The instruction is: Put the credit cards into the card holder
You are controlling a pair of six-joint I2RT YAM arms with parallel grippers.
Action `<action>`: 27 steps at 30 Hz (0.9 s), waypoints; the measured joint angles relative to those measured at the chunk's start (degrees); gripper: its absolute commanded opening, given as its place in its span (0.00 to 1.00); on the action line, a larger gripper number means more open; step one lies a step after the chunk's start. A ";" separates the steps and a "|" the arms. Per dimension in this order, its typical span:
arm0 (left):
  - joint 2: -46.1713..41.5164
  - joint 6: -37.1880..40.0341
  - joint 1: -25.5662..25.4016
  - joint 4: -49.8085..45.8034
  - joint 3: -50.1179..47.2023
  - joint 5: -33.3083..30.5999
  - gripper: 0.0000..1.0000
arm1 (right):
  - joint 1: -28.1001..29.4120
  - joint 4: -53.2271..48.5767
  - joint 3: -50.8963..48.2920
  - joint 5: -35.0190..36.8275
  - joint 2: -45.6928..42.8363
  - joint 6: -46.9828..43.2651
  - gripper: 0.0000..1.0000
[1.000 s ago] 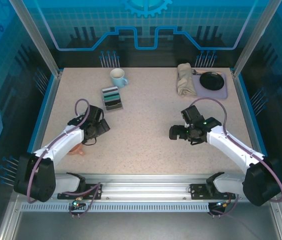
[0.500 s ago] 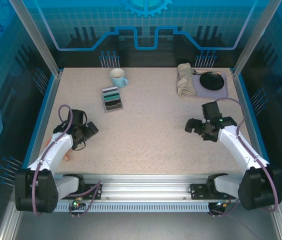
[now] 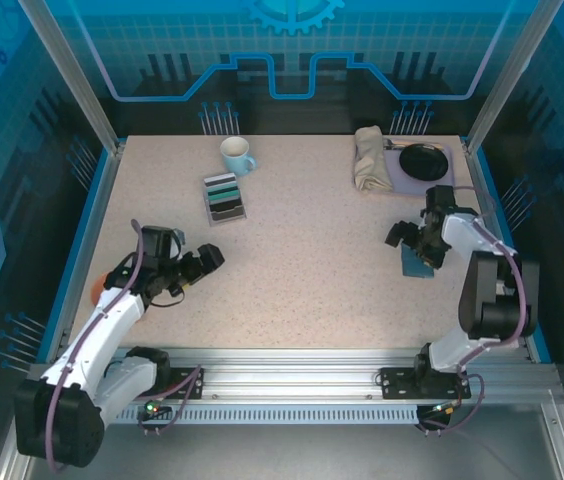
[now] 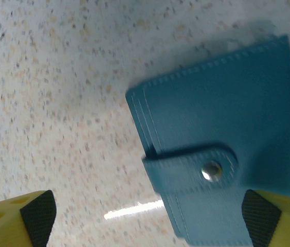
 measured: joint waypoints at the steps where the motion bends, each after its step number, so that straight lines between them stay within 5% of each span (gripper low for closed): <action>1: -0.02 -0.20 -1.11 0.20 0.00 0.24 0.99 | 0.00 0.07 1.07 -0.81 1.99 -0.44 0.88; 9: 0.04 -2.89 -7.21 2.16 0.00 0.13 0.99 | 5.92 -2.27 4.83 -2.16 6.67 -3.13 0.80; 20: 3.34 -3.02 -8.48 2.78 0.31 -1.31 0.99 | 43.74 -5.05 1.68 -4.50 2.89 -13.68 0.79; 27: 7.39 -3.02 -10.03 4.11 2.10 -1.33 0.99 | 45.42 -2.51 -3.87 -4.39 -14.40 -7.67 0.54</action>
